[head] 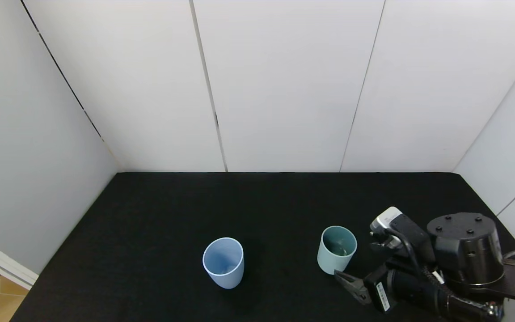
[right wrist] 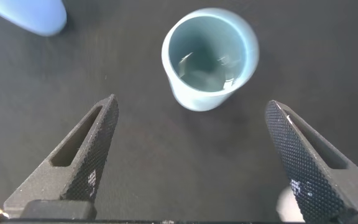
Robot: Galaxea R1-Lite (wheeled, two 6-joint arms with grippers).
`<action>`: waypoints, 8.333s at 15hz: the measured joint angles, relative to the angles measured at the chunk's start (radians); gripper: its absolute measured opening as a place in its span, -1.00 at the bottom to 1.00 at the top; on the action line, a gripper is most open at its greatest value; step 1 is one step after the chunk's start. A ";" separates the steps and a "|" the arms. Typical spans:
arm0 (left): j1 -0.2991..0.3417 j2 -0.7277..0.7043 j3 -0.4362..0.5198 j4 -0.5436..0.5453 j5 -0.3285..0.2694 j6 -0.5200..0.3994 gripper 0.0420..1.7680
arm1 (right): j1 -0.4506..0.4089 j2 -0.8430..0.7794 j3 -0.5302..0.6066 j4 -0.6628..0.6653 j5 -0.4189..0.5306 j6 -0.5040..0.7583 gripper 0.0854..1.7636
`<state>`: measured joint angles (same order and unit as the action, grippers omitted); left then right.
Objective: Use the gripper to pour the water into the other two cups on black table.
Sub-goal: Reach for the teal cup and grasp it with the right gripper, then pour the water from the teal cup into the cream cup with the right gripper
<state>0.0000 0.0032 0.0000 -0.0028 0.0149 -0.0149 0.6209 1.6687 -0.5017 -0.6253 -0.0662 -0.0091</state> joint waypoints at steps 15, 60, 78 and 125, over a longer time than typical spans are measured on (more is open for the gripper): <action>0.000 0.000 0.000 0.000 0.000 0.000 0.94 | 0.000 0.326 0.009 -0.301 -0.082 0.076 0.94; 0.000 0.000 0.000 0.000 0.000 0.000 0.94 | -0.086 0.121 0.003 -0.384 -0.168 0.040 0.29; 0.000 0.000 0.000 0.000 0.000 0.000 0.94 | -0.485 -0.258 -0.096 -0.050 -0.124 -0.331 0.29; 0.000 0.000 0.000 0.000 0.000 0.000 0.94 | -0.750 -0.454 0.064 0.345 0.050 -1.456 0.29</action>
<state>0.0000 0.0032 0.0000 -0.0028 0.0149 -0.0149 -0.1287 1.2147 -0.4381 -0.2800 -0.0157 -1.4653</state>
